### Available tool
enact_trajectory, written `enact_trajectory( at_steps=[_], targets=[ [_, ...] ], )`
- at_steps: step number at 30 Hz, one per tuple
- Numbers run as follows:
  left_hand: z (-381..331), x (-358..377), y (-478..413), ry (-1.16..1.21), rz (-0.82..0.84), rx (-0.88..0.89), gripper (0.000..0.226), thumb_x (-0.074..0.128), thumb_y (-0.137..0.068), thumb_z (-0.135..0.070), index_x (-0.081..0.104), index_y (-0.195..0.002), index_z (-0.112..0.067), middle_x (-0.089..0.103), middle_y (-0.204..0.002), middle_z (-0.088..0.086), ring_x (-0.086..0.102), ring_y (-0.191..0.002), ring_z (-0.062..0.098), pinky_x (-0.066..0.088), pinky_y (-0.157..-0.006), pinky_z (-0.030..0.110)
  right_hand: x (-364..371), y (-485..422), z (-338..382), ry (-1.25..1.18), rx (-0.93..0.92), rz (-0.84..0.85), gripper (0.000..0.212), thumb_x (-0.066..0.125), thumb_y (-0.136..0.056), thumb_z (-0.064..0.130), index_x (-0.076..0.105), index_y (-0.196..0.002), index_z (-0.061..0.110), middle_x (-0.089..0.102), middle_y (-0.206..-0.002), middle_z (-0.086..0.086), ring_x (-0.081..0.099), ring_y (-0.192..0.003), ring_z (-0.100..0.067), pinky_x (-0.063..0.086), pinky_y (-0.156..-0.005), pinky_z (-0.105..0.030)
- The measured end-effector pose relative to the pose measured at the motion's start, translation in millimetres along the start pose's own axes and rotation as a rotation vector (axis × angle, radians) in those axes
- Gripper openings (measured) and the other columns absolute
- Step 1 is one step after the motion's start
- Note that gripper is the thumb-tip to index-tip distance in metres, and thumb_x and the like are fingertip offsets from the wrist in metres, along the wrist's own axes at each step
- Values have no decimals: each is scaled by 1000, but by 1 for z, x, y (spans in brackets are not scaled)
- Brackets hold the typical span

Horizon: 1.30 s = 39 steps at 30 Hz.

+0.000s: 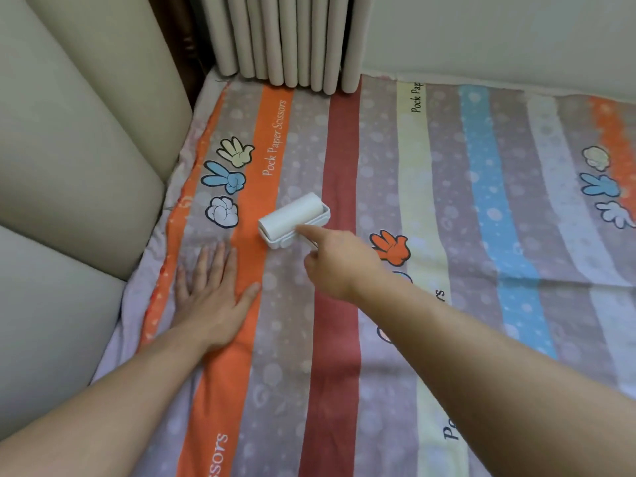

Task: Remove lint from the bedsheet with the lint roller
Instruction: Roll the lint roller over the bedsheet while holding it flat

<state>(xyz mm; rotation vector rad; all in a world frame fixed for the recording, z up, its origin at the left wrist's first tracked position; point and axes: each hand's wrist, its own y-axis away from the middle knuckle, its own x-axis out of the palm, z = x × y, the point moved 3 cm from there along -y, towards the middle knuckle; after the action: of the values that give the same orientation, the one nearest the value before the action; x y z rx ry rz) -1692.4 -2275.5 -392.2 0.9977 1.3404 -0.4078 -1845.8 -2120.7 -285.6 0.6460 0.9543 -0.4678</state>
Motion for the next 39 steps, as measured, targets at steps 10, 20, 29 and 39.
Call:
enact_trajectory(
  at_steps=[10,20,29,39],
  targets=[
    [-4,-4,-2,23,99,-31,78,13,-99,-65,-26,-156,-27,-43,-150,-13,-39,-144,12,-19,-121,49,6,18,-16,52,14,88,46,44,-91,21,45,-135,34,62,-115,-7,58,-97,-28,49,-71,-36],
    [-12,-17,3,-39,137,-63,78,14,-100,-66,-19,-159,-26,-29,-165,-5,-31,-150,16,-15,-122,52,-1,134,-74,88,71,182,47,36,-94,33,40,-139,46,59,-127,2,54,-112,-24,48,-78,-33],
    [-98,-44,21,106,13,171,63,32,-108,-28,2,-163,-22,-8,-170,2,-15,-155,25,-8,-125,43,-26,172,-105,68,112,328,55,45,-88,26,42,-136,52,60,-125,10,56,-99,-16,43,-72,-26],
    [-125,3,20,93,54,196,77,22,-103,-60,-21,-159,-28,-40,-160,-3,-45,-141,14,-25,-119,43,-74,148,-128,-140,144,211,55,52,-87,20,50,-123,62,57,-57,15,47,-46,-5,39,-50,-17]
  ],
)
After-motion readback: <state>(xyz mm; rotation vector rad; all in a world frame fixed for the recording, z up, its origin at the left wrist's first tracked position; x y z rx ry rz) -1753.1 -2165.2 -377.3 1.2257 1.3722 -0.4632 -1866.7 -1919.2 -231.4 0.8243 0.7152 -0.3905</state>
